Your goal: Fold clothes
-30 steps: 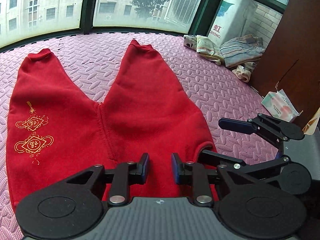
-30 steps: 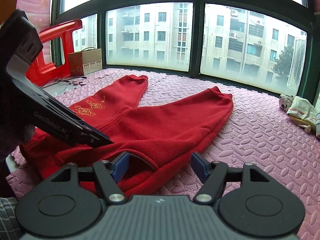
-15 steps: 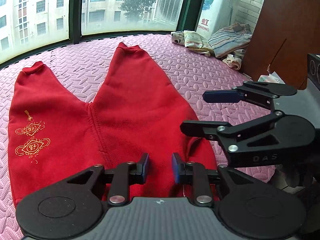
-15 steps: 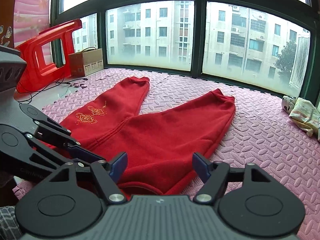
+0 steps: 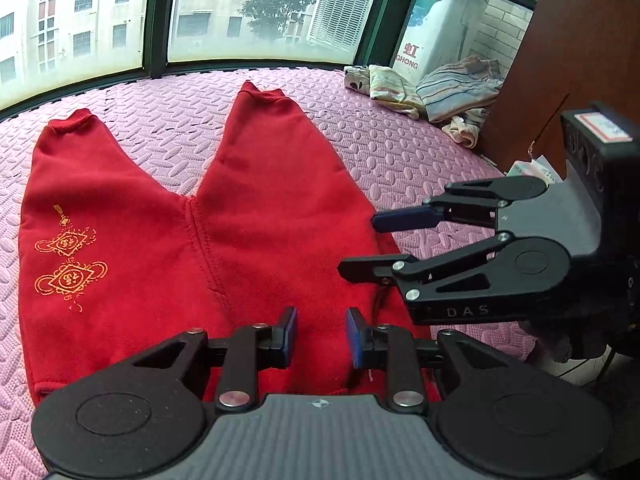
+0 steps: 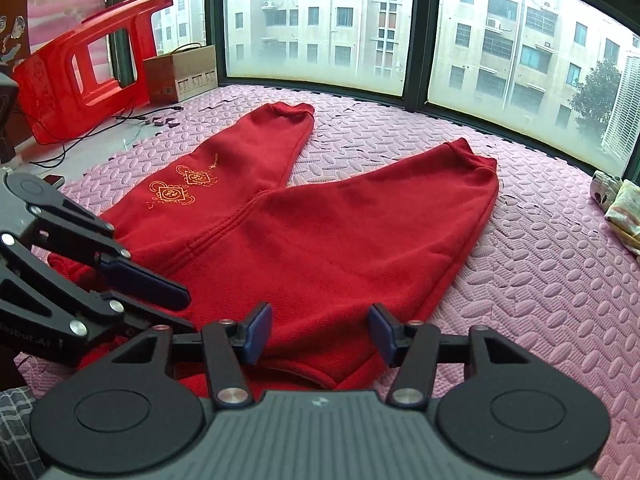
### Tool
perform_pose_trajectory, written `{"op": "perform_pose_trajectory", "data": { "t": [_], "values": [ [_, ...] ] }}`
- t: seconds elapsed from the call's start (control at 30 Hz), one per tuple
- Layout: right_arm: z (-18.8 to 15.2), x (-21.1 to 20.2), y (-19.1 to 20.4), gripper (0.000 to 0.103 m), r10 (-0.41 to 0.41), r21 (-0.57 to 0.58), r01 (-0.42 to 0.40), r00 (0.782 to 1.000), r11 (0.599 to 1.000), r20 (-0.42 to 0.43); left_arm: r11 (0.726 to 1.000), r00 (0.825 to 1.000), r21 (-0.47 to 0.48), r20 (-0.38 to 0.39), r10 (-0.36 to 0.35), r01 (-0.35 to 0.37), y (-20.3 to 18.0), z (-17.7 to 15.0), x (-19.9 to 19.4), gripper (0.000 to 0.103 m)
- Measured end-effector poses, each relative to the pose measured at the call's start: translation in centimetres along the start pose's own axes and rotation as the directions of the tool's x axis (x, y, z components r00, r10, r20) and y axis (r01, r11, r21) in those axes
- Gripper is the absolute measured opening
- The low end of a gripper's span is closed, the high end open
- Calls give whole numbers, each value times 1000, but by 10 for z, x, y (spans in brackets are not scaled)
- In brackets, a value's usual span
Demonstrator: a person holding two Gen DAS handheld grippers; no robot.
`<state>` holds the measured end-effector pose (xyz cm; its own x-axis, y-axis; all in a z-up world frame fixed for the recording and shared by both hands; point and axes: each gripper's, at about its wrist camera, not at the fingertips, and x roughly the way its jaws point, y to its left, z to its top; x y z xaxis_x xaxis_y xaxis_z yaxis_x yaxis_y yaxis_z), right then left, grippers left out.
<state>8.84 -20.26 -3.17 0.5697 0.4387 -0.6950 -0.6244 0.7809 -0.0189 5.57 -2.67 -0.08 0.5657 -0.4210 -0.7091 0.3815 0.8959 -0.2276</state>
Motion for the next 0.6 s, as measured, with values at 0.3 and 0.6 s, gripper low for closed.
{"op": "perform_pose_trajectory", "data": {
  "t": [0.3,0.6],
  "values": [
    [-1,3,-1,56,6,0,-6,1000,1000,-16,979,982,-105,65,180,-172,67,44,-2,29],
    [-1,4,-10,66,28,37,-27,999,999,-26,951,965,-171,11,262,-256,126,75,40,29]
  ]
}}
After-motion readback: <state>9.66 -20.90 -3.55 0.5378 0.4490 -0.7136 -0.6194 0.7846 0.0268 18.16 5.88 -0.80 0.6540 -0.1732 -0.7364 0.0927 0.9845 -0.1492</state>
